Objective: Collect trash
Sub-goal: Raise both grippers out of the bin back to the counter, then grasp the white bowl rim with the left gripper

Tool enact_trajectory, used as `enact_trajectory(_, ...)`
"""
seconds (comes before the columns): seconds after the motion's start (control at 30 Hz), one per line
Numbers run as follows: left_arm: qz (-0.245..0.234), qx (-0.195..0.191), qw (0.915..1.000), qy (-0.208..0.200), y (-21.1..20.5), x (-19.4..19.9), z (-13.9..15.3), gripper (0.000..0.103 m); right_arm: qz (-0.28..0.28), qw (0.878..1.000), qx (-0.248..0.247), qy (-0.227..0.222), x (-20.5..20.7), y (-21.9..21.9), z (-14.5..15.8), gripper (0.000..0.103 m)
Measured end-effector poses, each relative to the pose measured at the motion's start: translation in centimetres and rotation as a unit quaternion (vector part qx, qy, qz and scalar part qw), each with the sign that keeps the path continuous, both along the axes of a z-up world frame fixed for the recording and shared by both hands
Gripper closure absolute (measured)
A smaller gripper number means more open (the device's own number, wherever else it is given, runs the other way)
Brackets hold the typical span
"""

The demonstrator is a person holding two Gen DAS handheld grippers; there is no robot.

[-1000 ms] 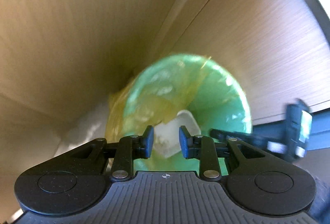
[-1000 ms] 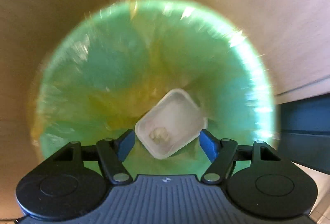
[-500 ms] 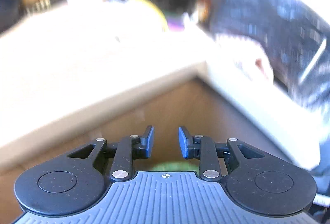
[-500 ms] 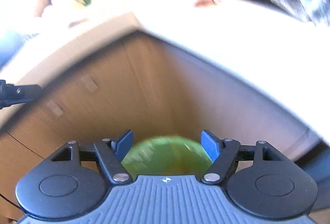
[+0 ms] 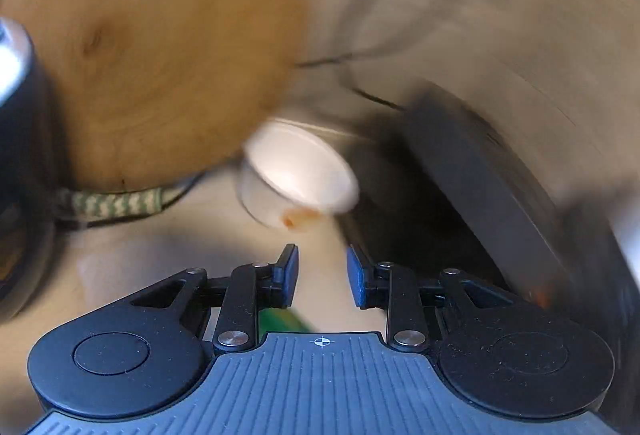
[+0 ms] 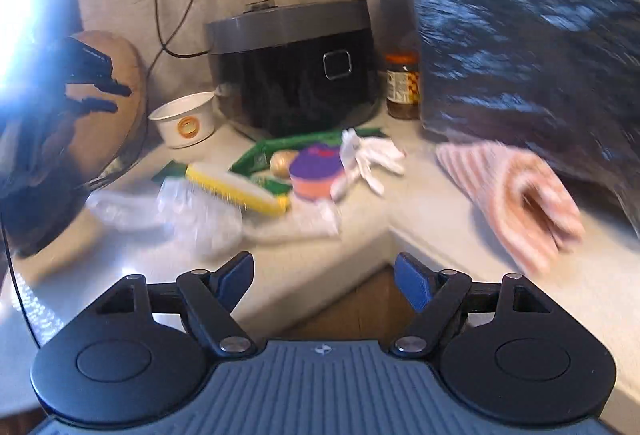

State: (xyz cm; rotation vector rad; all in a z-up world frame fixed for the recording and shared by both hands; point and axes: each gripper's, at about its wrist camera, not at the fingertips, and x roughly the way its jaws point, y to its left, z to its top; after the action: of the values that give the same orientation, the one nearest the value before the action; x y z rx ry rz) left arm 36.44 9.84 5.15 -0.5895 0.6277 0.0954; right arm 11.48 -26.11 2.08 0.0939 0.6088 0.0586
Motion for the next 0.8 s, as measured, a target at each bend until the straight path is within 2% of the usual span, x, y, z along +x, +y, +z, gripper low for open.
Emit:
enact_trajectory(0.1,0.063,-0.003,0.9978,0.021,2.0,6.4,-1.9,0.073,-0.014,1.000,-0.017,0.002,1.7,1.5,0.1,0.025)
enact_trajectory(0.17,0.084,-0.007,0.9956,0.041,2.4,9.2,-3.7,0.073,-0.023,0.999,-0.033,0.011,1.8,1.6,-0.3,0.025)
enact_trajectory(0.23,0.092,-0.011,0.9937,0.062,2.5,11.4,-5.1,0.073,-0.039,0.997,-0.056,0.024,1.5,1.4,-0.5,0.025)
enact_trajectory(0.37,0.083,0.035,0.9914,0.095,1.1,13.6,-7.4,0.072,-0.076,0.995,-0.061,0.035,0.6,-0.6,-0.8,0.025)
enact_trajectory(0.5,0.033,0.074,0.9925,0.092,-0.8,11.3,-8.0,0.079,-0.099,0.994,-0.045,0.025,-0.5,-2.8,-0.6,0.025)
enact_trajectory(0.57,-0.005,0.080,0.9933,0.083,-1.5,9.0,-8.1,0.086,-0.100,0.994,-0.039,0.018,-1.2,-3.7,-0.4,0.025)
enact_trajectory(0.67,-0.037,0.067,0.9939,0.080,-1.6,5.1,-7.9,0.092,-0.091,0.995,-0.039,0.004,-2.3,-4.7,-0.2,0.024)
enact_trajectory(0.8,-0.074,0.110,0.9893,0.061,-2.3,-0.6,-7.1,0.093,-0.084,0.996,-0.008,0.019,-2.1,-6.1,-1.0,0.023)
